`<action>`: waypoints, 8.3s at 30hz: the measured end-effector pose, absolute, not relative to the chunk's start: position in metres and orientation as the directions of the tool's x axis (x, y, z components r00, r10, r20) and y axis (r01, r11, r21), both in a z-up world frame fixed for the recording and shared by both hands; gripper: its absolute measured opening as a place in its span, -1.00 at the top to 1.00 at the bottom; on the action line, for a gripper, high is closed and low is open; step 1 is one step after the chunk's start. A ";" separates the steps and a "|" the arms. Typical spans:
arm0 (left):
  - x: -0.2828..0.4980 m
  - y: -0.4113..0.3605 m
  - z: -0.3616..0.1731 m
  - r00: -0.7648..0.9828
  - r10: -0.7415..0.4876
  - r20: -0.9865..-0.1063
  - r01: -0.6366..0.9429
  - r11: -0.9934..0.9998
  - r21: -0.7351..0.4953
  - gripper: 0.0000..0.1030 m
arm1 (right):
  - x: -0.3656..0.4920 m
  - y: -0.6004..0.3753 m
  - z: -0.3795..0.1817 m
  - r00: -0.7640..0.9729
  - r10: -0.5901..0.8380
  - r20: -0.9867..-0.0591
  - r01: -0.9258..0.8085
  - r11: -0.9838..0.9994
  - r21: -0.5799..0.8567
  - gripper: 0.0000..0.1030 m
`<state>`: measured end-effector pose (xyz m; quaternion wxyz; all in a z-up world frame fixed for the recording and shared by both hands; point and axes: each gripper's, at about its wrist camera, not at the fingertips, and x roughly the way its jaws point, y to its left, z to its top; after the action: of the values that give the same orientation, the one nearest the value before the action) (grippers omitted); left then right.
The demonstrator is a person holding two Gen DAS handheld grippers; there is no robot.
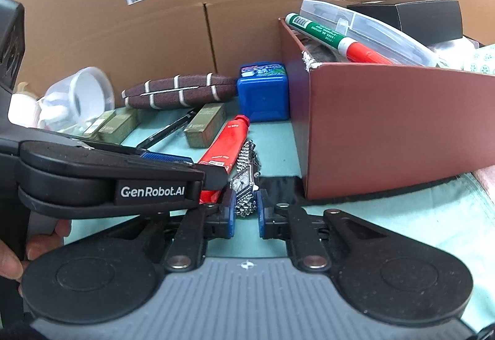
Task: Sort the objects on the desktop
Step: 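Grasp the red tube with the left tool while the right tool grasps the silver watch, then lift the red tube and the watch and carry both toward the brown box, then open the left tool over the brown box while the right tool releases the watch inside, then move the right tool toward the white snack packet beside the white bowl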
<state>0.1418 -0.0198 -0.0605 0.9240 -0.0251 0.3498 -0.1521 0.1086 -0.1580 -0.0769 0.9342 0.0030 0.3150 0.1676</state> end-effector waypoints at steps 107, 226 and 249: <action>0.071 -0.048 0.031 0.751 -0.459 -0.475 0.428 0.886 -0.179 0.89 | 0.021 -0.221 0.019 0.876 0.312 -0.368 -0.318 0.947 0.044 0.46; -0.062 0.219 -0.027 0.872 0.117 -0.475 -0.322 0.868 -0.378 -1.00 | 0.024 0.053 -0.042 0.566 0.671 -0.480 -0.761 0.648 0.008 -0.97; -0.055 0.335 -0.055 0.826 0.252 -0.505 -0.494 0.755 -0.432 -1.00 | 0.078 0.197 -0.081 0.304 0.757 -0.578 -0.880 0.455 0.133 -0.94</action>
<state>-0.0545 0.3349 -0.0555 0.9123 -0.2842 0.2129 0.2042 0.0778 0.1969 -0.0809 0.8006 -0.1049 0.2942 0.5113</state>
